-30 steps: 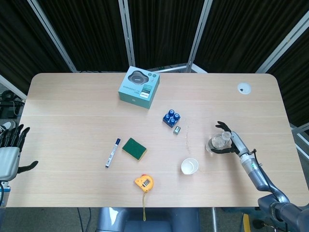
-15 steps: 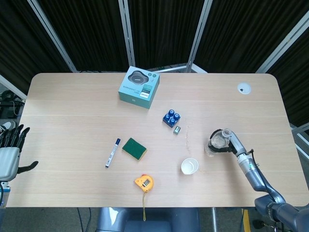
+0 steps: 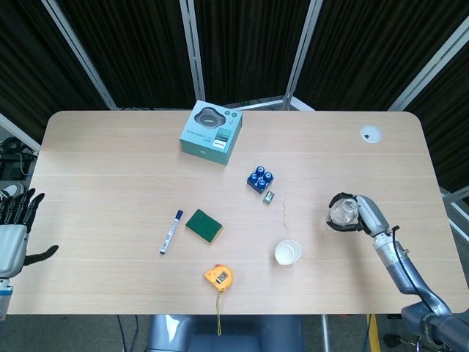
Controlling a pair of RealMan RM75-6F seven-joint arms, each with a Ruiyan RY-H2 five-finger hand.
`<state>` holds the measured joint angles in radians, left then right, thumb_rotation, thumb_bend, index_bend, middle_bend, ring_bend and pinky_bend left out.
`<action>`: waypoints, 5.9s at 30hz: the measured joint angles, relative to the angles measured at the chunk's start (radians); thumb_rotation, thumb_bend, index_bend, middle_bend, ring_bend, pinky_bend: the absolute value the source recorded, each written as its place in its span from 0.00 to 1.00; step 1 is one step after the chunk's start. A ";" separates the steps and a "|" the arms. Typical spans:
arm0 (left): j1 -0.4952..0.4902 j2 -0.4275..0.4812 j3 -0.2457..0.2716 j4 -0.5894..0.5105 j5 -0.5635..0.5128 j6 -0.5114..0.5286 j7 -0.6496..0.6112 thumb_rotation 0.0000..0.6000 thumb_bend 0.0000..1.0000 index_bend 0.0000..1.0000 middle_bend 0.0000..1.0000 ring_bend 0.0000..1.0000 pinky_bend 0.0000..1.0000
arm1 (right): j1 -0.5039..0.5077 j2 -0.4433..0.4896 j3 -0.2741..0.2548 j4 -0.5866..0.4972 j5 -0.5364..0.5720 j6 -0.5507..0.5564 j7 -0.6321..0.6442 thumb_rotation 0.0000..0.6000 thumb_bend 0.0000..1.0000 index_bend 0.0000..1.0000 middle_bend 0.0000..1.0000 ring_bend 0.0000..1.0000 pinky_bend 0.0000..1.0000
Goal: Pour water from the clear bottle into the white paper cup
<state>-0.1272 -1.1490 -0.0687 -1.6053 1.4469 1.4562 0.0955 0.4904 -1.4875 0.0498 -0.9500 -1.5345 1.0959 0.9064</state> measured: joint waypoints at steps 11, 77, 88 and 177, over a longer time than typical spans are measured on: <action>0.012 0.040 0.008 -0.061 0.024 0.025 0.003 1.00 0.00 0.00 0.00 0.00 0.00 | -0.055 0.083 -0.027 -0.116 -0.018 0.085 -0.505 1.00 0.49 0.58 0.64 0.49 0.43; 0.004 0.035 0.003 -0.051 -0.009 -0.004 0.014 1.00 0.00 0.00 0.00 0.00 0.00 | -0.003 -0.007 0.001 -0.273 0.013 0.080 -1.520 1.00 0.53 0.58 0.67 0.51 0.46; 0.005 0.036 0.003 -0.053 -0.010 -0.004 0.015 1.00 0.00 0.00 0.00 0.00 0.00 | -0.002 -0.002 -0.002 -0.263 -0.002 0.097 -1.535 1.00 0.53 0.58 0.67 0.52 0.46; -0.010 0.033 0.005 -0.054 -0.048 -0.051 0.039 1.00 0.00 0.00 0.00 0.00 0.00 | 0.013 -0.110 0.180 -0.113 0.217 -0.003 -0.295 1.00 0.55 0.58 0.67 0.52 0.46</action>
<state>-0.1377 -1.1158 -0.0640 -1.6588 1.3991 1.4054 0.1345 0.5037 -1.5978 0.2296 -1.0632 -1.3171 1.0927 0.6109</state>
